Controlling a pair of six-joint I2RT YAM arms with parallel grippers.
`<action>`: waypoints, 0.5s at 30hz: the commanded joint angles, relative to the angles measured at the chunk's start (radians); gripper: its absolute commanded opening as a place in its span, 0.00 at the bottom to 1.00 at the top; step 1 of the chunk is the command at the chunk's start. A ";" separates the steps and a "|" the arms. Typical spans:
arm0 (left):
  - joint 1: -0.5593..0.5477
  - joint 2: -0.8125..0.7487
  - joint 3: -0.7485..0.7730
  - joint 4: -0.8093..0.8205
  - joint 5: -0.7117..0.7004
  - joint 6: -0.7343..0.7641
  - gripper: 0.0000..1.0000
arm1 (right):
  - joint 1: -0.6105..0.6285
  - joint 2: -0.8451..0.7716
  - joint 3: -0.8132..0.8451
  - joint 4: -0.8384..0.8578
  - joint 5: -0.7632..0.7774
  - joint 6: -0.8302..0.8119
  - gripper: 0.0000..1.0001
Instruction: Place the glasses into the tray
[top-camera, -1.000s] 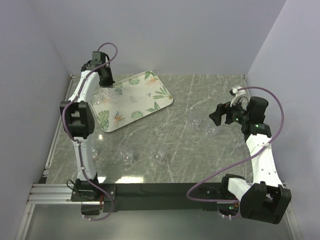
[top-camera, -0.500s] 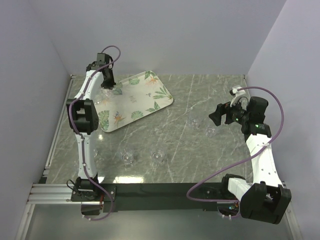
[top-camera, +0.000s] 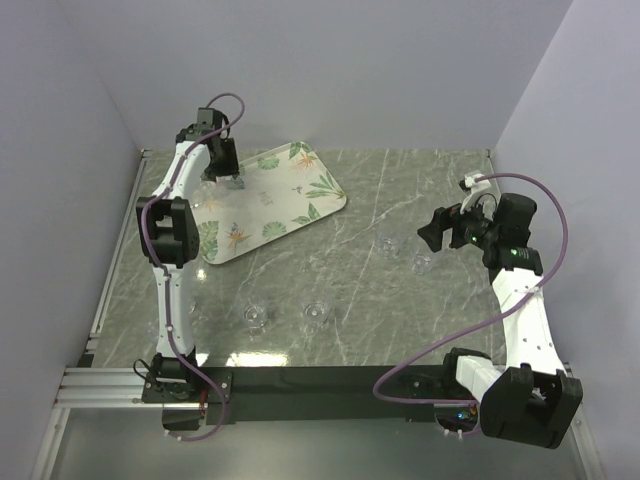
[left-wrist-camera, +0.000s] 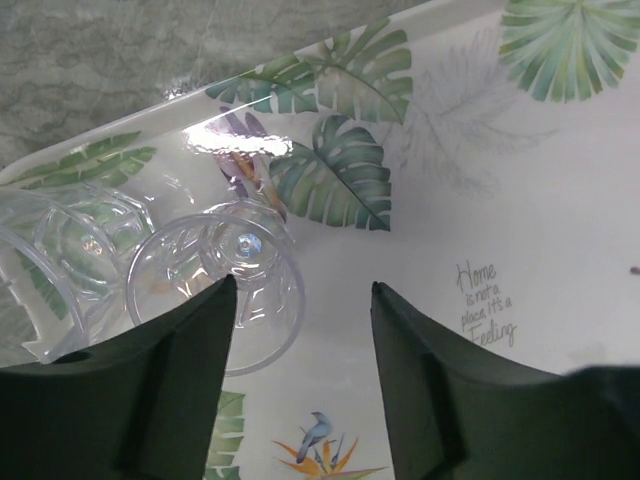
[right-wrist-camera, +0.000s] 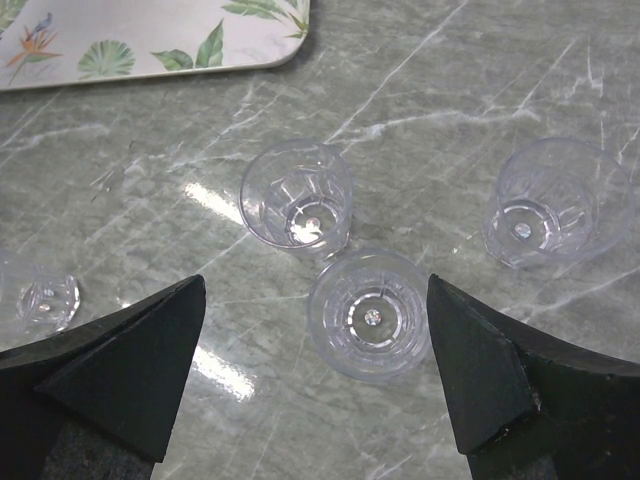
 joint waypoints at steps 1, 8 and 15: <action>-0.014 -0.109 0.025 0.033 0.036 0.009 0.65 | -0.009 -0.035 -0.011 0.024 -0.011 -0.023 0.97; -0.014 -0.362 -0.216 0.155 0.105 -0.005 0.73 | -0.009 -0.045 -0.028 -0.015 -0.120 -0.114 0.97; 0.002 -0.626 -0.493 0.269 0.121 -0.011 0.80 | 0.098 -0.077 0.012 -0.116 -0.249 -0.279 0.97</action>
